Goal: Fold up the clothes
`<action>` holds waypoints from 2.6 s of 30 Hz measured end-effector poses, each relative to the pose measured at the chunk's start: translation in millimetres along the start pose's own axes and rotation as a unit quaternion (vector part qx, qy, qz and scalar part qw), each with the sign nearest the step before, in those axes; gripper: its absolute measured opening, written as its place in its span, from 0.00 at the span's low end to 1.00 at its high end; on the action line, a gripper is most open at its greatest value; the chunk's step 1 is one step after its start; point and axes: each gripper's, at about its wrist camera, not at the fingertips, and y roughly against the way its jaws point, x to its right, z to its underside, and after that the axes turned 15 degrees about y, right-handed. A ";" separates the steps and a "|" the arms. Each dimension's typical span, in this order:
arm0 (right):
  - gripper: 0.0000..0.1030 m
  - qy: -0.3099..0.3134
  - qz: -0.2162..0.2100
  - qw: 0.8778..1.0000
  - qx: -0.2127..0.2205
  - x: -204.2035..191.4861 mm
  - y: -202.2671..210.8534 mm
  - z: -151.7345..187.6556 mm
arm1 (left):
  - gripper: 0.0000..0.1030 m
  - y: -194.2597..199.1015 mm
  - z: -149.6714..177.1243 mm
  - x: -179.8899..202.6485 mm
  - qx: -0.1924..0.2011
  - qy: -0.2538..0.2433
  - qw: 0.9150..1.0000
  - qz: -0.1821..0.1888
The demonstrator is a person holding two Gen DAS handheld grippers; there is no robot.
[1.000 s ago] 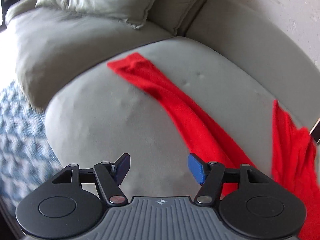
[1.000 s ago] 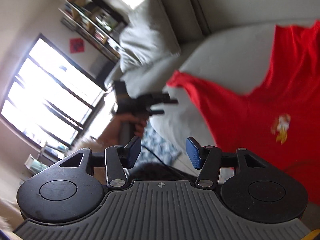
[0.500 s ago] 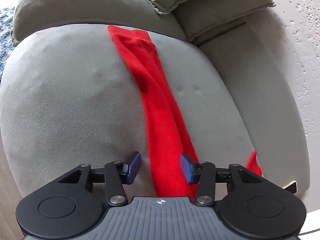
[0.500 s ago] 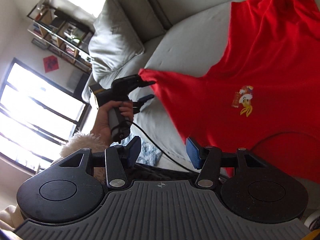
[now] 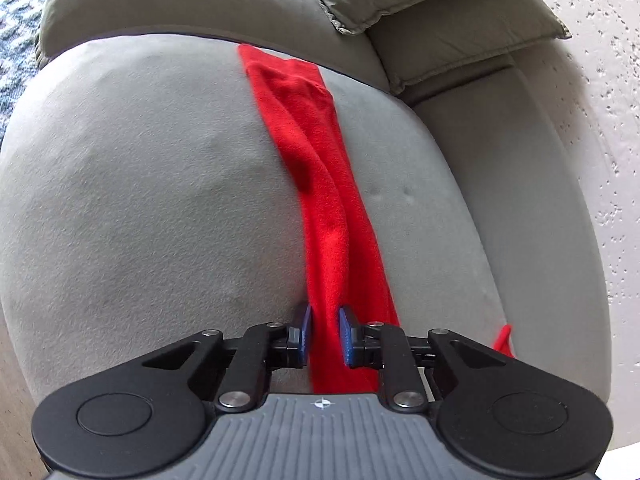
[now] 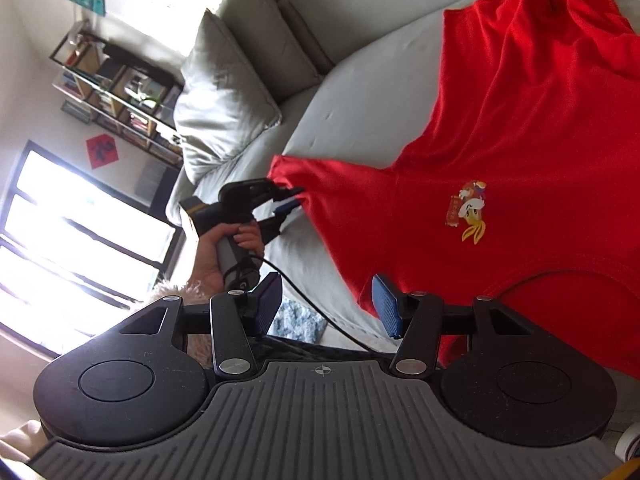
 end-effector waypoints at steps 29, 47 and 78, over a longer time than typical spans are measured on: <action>0.55 0.004 -0.004 1.000 0.014 -0.5 13.4 -0.3 | 0.00 7.3 15.8 23.3 0.091 -0.084 0.991 -0.058; 0.58 -0.024 0.061 0.996 0.060 37.3 103.4 24.8 | 0.24 92.5 96.3 48.4 0.157 -0.207 0.965 -0.044; 0.40 -0.024 0.205 0.978 -0.011 117.5 129.6 38.7 | 0.39 79.1 314.4 79.1 -0.114 -0.518 0.845 -0.069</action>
